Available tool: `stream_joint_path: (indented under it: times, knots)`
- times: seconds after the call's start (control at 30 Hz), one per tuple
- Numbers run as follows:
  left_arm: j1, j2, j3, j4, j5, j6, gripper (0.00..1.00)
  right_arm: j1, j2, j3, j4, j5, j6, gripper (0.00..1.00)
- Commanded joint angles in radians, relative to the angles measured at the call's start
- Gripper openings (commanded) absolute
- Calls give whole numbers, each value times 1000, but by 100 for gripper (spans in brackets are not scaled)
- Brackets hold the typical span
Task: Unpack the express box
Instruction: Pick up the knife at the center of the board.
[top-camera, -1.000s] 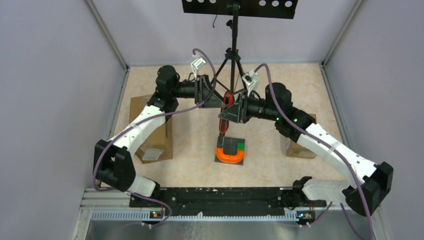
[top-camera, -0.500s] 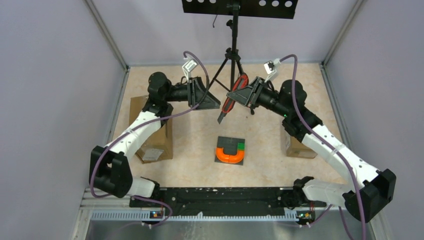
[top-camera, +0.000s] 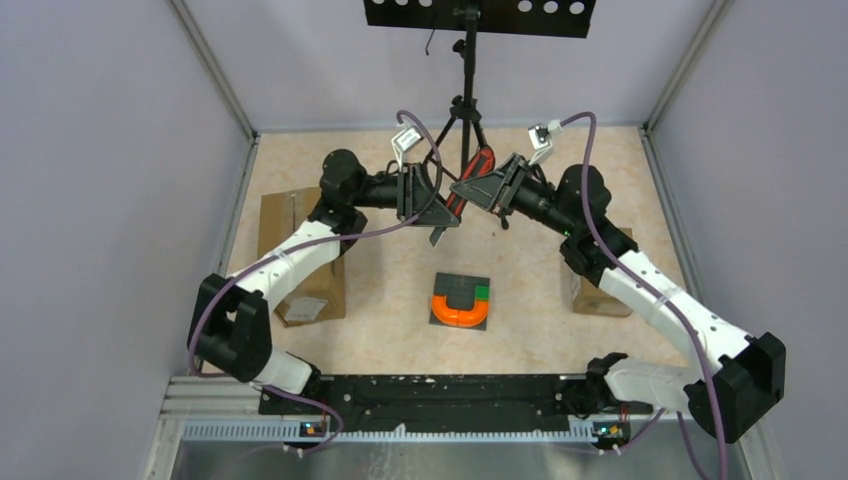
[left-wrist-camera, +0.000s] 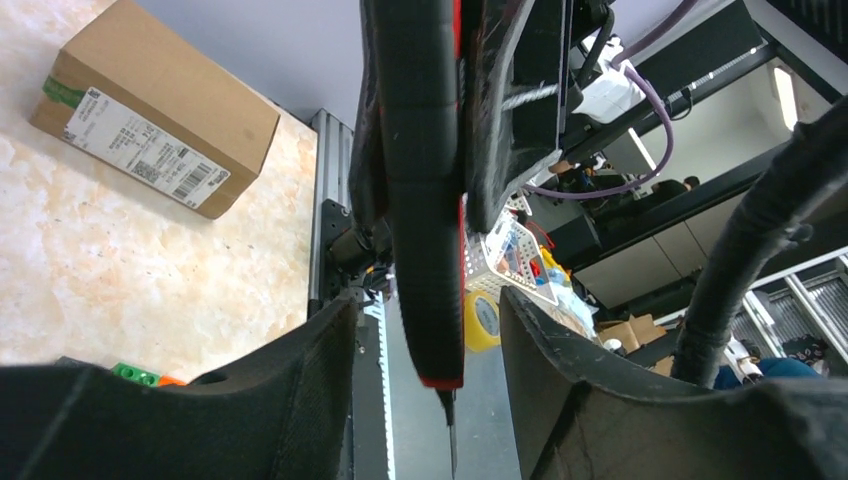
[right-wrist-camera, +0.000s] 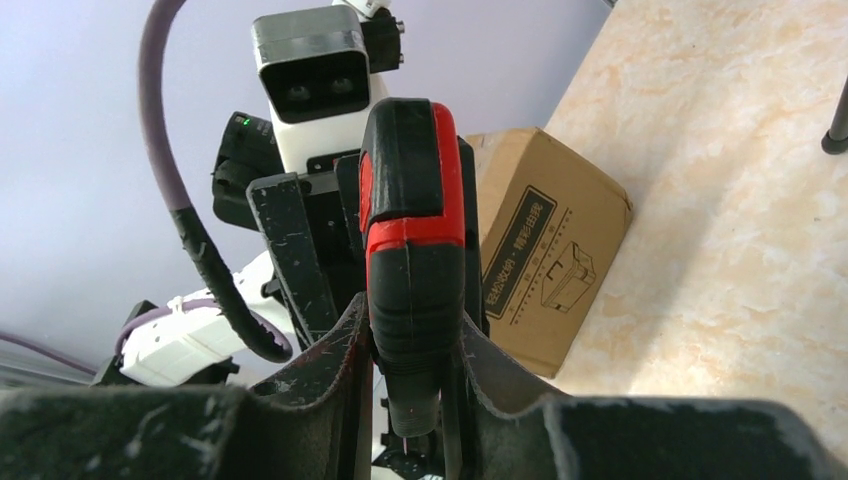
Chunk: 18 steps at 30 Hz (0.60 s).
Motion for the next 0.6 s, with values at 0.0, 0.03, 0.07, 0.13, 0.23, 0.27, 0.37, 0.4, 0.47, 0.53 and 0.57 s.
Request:
stream_joint_path:
  times: [0.0,0.03,0.07,0.13,0.23,0.27,0.37,0.4,0.47,0.53,0.57]
  knots:
    - [-7,17,42,132,-21,-69,55,6,2,-8,85,-11,13,0]
    - [-8,21,42,131,-26,-74,49,9,2,-9,81,-8,8,0]
    - [-8,24,41,132,-30,-79,44,13,3,-9,76,-4,-1,0]
    - [-8,32,40,131,-35,-85,27,17,4,-9,69,0,-13,0]
    - [-8,42,41,122,-28,-85,0,17,6,-1,42,0,-36,7]
    - [-8,42,39,119,-20,-80,0,17,7,7,29,0,-48,20]
    - [-9,31,35,90,-2,-45,0,14,4,33,0,3,-87,51]
    - [-9,27,37,76,6,-31,0,12,5,40,-9,0,-96,58]
    - [-9,21,43,51,18,-8,0,7,8,58,-19,-15,-107,65]
    - [-8,19,50,27,28,11,0,5,11,65,-23,-26,-112,65]
    - [-10,18,51,27,32,15,0,5,13,63,-20,-30,-110,64]
